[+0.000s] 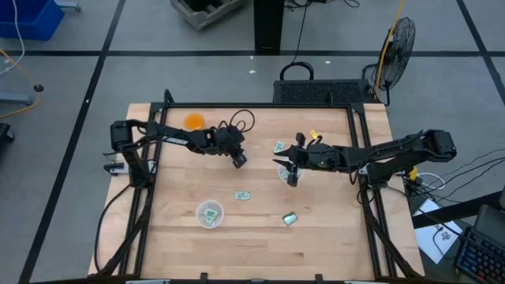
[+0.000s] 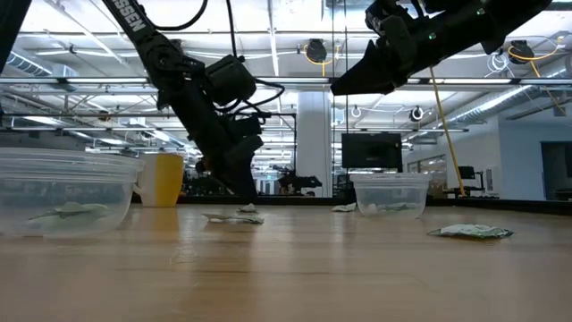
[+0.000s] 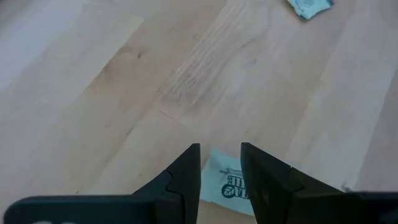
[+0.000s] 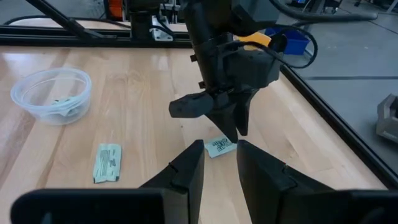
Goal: Pick and place Stevia / Truvia into bins
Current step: Put the stevia packet into the left transparent container
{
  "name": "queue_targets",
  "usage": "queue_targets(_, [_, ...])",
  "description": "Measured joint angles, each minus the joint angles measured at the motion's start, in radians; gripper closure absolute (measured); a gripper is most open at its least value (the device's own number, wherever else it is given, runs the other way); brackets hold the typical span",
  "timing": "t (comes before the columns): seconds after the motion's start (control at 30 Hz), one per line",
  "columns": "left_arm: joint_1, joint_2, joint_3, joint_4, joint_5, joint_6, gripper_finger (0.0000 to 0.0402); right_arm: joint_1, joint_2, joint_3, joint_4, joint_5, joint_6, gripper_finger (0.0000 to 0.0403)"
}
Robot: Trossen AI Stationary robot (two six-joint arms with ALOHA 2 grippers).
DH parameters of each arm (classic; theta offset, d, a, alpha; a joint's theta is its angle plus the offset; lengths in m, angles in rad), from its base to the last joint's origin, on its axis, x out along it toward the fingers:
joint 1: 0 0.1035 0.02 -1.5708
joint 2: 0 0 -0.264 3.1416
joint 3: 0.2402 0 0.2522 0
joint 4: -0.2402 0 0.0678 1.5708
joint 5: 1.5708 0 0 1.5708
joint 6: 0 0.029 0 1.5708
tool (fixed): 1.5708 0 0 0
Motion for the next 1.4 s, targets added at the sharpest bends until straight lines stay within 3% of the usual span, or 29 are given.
queue_targets(0.5, [-0.015, 0.075, 0.003, 0.012, -0.012, -0.01, 0.0288, 0.0, 0.0, 0.0, -0.001, 0.0, 0.001, 0.0312])
queue_targets(0.77, [-0.026, 0.066, 0.002, 0.007, -0.005, -0.01, 0.0386, 0.0, 0.0, 0.0, -0.001, 0.0, 0.002, 0.0312])
queue_targets(0.9, [-0.027, 0.058, 0.001, 0.006, 0.0, -0.037, 0.0391, 0.0, 0.0, 0.0, -0.001, 0.0, 0.002, 0.0312])
queue_targets(1.03, [-0.042, -0.003, -0.003, -0.029, 0.038, -0.077, 0.0397, 0.0, 0.0, 0.0, 0.0, 0.0, 0.002, 0.0312])
queue_targets(1.17, [-0.088, -0.142, 0.001, -0.08, 0.065, -0.08, 0.0394, 0.0, 0.0, 0.0, -0.005, 0.0, 0.002, 0.0312])
queue_targets(1.3, [-0.182, -0.293, 0.0, -0.204, 0.071, -0.12, 0.0397, 0.0, 0.0, -0.001, -0.011, 0.0, 0.002, 0.0312])
queue_targets(1.4, [-0.294, -0.384, 0.0, -0.323, 0.01, -0.169, 0.0398, 0.001, 0.0, -0.001, -0.015, -0.001, 0.013, 0.0312])
